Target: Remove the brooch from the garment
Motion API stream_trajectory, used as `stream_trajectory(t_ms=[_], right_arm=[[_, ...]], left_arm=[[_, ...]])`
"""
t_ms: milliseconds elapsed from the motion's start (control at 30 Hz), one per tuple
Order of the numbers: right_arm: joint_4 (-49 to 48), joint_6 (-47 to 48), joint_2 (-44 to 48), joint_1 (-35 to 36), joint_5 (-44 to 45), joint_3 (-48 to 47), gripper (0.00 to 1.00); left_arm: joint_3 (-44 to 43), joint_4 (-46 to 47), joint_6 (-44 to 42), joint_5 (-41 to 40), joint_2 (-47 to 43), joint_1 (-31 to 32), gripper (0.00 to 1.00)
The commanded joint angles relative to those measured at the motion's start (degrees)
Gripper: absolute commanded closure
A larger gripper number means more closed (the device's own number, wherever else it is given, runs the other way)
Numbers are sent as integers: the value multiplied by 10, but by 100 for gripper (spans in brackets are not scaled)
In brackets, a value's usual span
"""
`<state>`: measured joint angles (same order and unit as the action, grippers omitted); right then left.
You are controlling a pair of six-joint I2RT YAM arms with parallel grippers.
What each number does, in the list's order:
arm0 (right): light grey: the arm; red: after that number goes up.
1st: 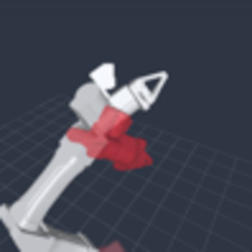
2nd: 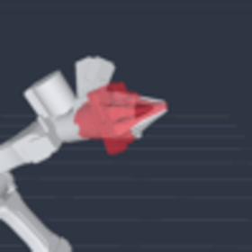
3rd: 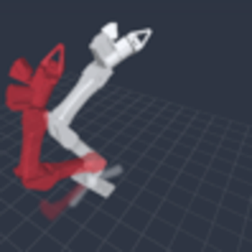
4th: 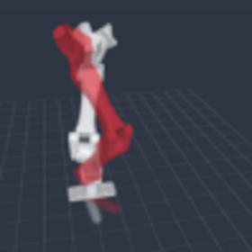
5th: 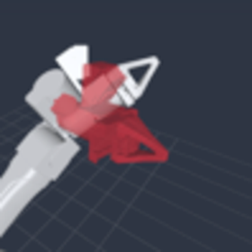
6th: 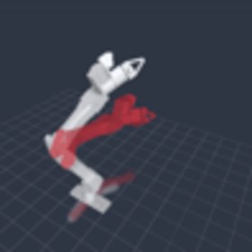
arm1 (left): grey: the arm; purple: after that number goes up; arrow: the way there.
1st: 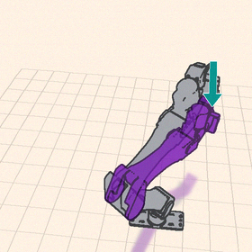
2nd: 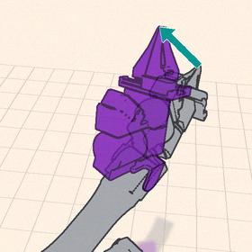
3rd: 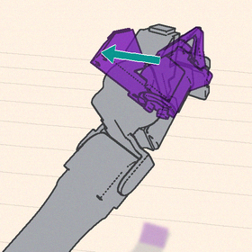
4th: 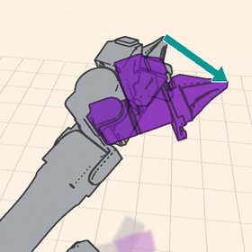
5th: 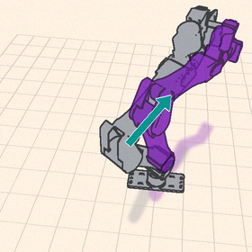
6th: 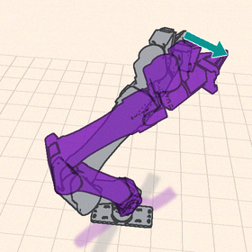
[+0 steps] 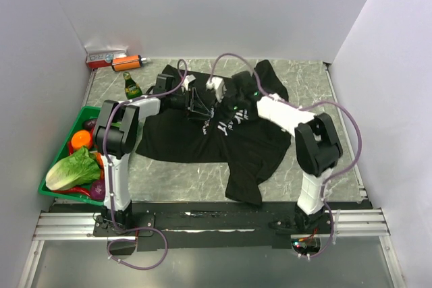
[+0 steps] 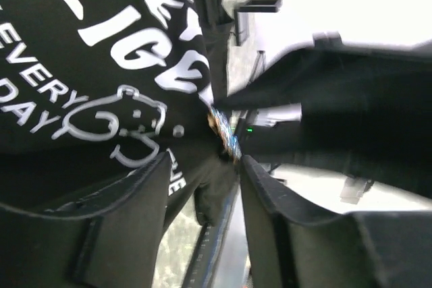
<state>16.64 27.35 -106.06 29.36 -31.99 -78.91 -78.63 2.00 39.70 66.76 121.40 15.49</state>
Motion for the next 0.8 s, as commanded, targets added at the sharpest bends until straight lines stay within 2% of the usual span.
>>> stream_trajectory(t_ms=[0,100,133,167,200,300,433,600,767], right_arm=[[100,-87,-51,-62,-188,-67,89],[142,-73,-56,-71,-249,-66,88],[179,-51,-76,-71,-267,-97,89],[263,-39,-94,-74,-286,-124,89],[314,-28,-134,-76,-328,-177,89],[405,5,-174,-84,-392,-224,89],[425,44,-176,-84,-420,-223,89],[444,60,-185,-84,-433,-234,88],[451,64,-188,-88,-438,-238,88]], left_arm=[[7,-43,-76,-31,-65,-5,48],[15,-63,-146,-58,-95,-5,46],[31,-56,-175,-62,-106,-5,46],[44,-46,-191,-72,-119,-5,45],[60,-1,-204,-76,-149,-5,45],[118,54,-264,-98,-200,5,44],[103,-1,-416,-131,-202,38,46],[91,-10,-471,-139,-188,62,50],[66,-49,-513,-103,-172,68,60]])
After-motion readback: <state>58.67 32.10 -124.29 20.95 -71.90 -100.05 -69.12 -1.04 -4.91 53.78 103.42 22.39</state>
